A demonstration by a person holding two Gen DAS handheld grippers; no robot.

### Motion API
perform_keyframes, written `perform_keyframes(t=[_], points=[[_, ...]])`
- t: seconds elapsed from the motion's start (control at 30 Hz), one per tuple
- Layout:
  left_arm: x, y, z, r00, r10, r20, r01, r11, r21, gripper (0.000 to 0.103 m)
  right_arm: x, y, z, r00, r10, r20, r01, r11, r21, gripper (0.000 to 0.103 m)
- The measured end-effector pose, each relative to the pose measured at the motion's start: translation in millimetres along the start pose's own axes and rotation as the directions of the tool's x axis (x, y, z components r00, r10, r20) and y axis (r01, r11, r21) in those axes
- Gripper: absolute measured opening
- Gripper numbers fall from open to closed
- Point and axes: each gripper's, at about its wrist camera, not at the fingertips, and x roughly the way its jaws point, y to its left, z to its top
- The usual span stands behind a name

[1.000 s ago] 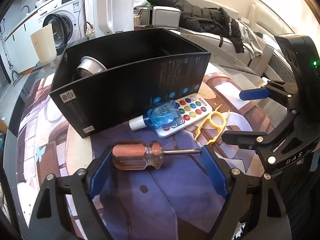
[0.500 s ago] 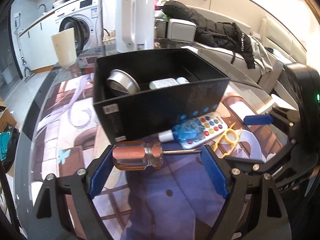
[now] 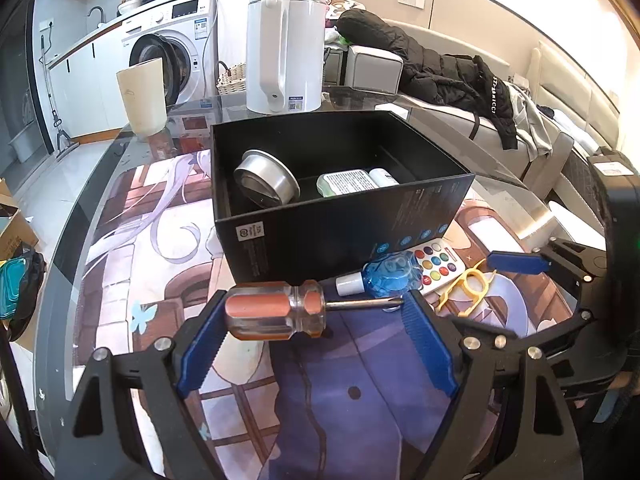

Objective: Organize rigid objects
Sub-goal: 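Close the left tool on the screwdriver while the right tool closes on the yellow opener, then carry the screwdriver with the left tool while the right tool carries the yellow opener over the black box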

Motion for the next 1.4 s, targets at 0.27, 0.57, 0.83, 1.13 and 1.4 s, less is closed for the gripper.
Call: perform_keyframes(t=[0.27, 0.57, 0.83, 1.13, 1.4], points=[[-3.3, 0.2, 2.3, 1.0, 0.002, 0.018, -0.002, 1.0, -0.004, 0.085, -6.2, 5.8, 1.6, 0.999, 0.046, 0.017, -0.045, 0.998, -0.035, 0.078], [-12.3, 4.4, 6.0, 0.998, 0.001, 0.056, 0.0, 1.0, -0.015, 0.085, -29.0, 7.5, 6.4, 0.99, 0.056, 0.13, -0.05, 0.998, -0.05, 0.078], [-21.3, 9.8, 11.8, 0.994, 0.003, 0.105, 0.0, 0.999, -0.034, 0.085, -48.5, -2.1, 15.0, 0.971, 0.049, 0.235, -0.044, 0.999, -0.029, 0.078], [-24.3, 10.2, 18.2, 0.991, -0.005, 0.133, 0.009, 0.999, -0.03, 0.085, -63.8, -7.8, 23.0, 0.948, 0.046, 0.315, -0.043, 0.999, -0.016, 0.078], [-31.8, 11.5, 26.5, 0.984, -0.017, 0.176, 0.025, 0.999, -0.041, 0.085, -71.3, -12.6, 32.7, 0.928, 0.038, 0.37, -0.04, 0.999, -0.002, 0.078]])
